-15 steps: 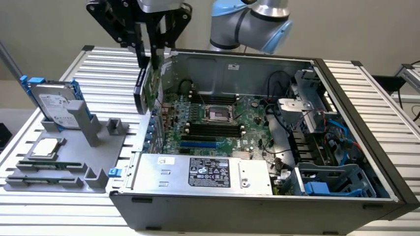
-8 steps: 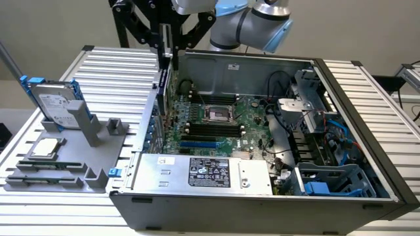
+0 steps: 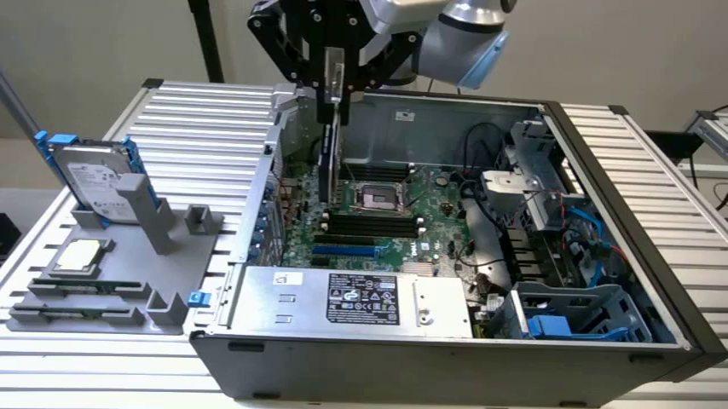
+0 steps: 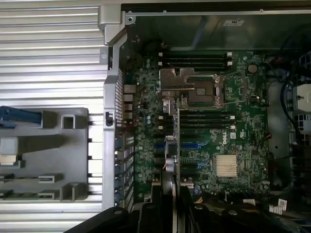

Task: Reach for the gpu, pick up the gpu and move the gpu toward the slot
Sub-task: 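Pick up the gpu and move the gpu toward the slot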

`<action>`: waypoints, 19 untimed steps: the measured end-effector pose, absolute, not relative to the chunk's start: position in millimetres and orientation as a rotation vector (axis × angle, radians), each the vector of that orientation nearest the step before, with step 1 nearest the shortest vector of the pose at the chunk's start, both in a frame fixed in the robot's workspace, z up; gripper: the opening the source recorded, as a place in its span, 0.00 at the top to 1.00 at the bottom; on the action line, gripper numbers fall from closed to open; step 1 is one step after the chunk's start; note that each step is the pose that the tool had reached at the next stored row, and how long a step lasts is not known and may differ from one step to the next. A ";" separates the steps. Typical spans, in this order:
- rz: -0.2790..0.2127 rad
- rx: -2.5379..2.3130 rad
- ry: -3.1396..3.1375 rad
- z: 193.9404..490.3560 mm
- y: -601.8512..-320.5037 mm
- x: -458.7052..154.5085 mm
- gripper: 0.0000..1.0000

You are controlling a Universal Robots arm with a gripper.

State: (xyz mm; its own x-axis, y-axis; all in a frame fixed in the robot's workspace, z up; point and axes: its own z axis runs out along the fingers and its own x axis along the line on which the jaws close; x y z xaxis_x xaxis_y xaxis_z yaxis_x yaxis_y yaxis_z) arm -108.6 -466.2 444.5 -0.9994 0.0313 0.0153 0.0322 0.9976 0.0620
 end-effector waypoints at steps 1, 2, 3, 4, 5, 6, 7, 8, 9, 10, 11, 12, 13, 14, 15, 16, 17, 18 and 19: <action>-0.097 -0.050 -3.125 443.2 -465.4 -103.6 0.74; -0.097 -0.050 -3.125 441.5 -464.1 -99.1 0.74; -0.097 -0.050 -3.125 439.8 -462.4 -94.7 0.74; -0.098 -0.050 -3.125 437.9 -460.3 -90.2 0.74; -0.097 -0.050 -3.125 436.2 -458.1 -85.7 0.74; -0.097 -0.050 -3.125 434.3 -455.7 -81.4 0.74; -0.097 -0.050 -3.125 432.6 -453.4 -77.1 0.74; -0.097 -0.050 -3.125 430.8 -451.1 -72.9 0.74; -0.098 -0.050 -3.125 428.8 -448.8 -68.7 0.74; -0.097 -0.050 -3.125 427.1 -446.8 -64.6 0.74; -0.098 -0.050 -3.125 425.2 -444.6 -60.3 0.74; -0.097 -0.050 -3.125 423.4 -442.9 -56.3 0.74; -0.097 -0.050 -3.125 421.5 -441.3 -52.2 0.74; -0.097 -0.050 -3.125 419.8 -440.2 -48.3 0.74; -0.097 -0.050 -3.125 418.0 -439.2 -44.5 0.74; -0.097 -0.050 -3.125 416.1 -438.3 -40.9 0.74; -0.097 -0.050 -3.125 414.3 -437.6 -37.3 0.74; -0.096 -0.050 -3.125 412.6 -437.1 -33.7 0.74; -0.096 -0.050 -3.125 411.0 -436.7 -30.1 0.74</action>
